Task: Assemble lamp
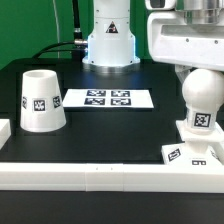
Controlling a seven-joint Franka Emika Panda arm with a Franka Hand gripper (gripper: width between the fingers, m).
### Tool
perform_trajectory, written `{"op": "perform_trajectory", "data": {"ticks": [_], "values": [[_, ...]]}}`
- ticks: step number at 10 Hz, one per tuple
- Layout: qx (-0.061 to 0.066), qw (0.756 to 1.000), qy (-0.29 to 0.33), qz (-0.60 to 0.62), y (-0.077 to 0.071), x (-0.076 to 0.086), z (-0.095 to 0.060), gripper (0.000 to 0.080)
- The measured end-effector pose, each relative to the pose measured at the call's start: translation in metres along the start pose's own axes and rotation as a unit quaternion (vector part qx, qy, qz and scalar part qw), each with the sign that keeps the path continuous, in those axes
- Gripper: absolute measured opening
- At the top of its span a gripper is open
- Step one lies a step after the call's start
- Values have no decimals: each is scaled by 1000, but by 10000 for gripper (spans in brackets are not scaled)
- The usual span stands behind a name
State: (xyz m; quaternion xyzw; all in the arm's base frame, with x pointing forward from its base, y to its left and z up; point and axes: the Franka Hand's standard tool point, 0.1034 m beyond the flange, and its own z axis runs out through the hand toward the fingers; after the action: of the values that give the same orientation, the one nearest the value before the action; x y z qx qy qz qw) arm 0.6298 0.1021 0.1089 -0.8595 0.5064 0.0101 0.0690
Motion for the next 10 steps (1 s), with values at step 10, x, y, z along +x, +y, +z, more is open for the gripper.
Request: {"op": "perform_trajectory", "data": {"ticks": [10], "values": [[-2, 996, -38, 86, 1, -7, -5, 692]]}}
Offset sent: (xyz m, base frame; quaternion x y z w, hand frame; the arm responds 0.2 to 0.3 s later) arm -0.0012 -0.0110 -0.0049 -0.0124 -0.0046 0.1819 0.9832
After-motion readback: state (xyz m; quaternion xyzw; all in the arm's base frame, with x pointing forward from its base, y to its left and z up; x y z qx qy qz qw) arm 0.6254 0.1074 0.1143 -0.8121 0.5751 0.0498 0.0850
